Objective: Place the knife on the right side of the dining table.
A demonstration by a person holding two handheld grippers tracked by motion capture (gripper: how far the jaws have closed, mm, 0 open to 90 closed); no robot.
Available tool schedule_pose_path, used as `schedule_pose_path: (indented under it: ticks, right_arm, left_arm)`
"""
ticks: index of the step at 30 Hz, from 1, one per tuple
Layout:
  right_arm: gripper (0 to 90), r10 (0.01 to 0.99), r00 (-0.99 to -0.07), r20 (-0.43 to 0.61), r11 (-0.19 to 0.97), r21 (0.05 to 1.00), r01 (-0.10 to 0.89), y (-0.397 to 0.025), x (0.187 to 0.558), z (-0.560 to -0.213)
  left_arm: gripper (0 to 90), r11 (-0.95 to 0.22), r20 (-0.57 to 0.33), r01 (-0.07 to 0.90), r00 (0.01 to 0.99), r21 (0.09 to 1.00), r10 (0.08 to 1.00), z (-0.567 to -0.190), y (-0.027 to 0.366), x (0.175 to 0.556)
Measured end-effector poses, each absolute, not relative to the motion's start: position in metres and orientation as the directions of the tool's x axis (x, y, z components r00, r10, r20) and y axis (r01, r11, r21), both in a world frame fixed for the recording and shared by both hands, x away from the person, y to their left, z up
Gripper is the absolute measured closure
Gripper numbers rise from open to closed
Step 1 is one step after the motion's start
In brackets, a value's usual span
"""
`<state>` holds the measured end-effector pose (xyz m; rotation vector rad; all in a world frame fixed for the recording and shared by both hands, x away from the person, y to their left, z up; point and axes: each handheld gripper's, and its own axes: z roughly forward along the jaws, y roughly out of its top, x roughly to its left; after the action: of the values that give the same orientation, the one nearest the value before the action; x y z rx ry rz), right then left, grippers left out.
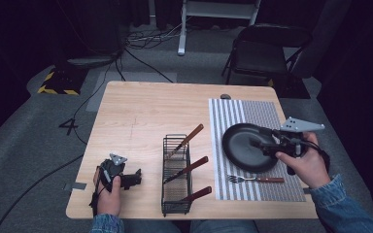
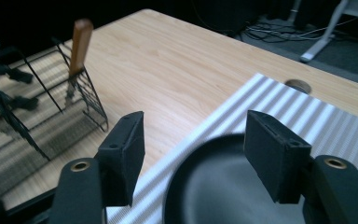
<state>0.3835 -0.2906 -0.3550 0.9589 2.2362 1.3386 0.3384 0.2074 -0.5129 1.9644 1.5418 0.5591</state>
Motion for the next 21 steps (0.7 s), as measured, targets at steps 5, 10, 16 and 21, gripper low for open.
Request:
schedule_pose_path:
  ticks: [5, 10, 16, 21]
  right_arm:
    - [41.7, 0.683, -0.728, 0.055, 0.312, 0.880, 0.359, -0.277, 0.401, -0.342]
    - [43.6, 0.650, -0.757, 0.058, 0.320, 0.883, 0.343, -0.255, 0.412, -0.328]
    - [45.7, 0.599, -0.798, 0.070, 0.351, 0.872, 0.340, -0.220, 0.416, -0.319]
    - [46.5, 0.575, -0.813, 0.095, 0.366, 0.859, 0.359, -0.197, 0.420, -0.325]
  left_arm:
    - [0.0, -0.164, -0.027, 0.730, 0.243, 0.664, 0.970, -0.513, 0.207, 0.339]
    - [0.0, -0.164, -0.027, 0.730, 0.243, 0.664, 0.970, -0.513, 0.207, 0.339]
    - [0.0, -0.165, -0.027, 0.729, 0.243, 0.664, 0.970, -0.513, 0.207, 0.339]
    - [0.0, -0.164, -0.029, 0.728, 0.245, 0.666, 0.969, -0.513, 0.207, 0.339]
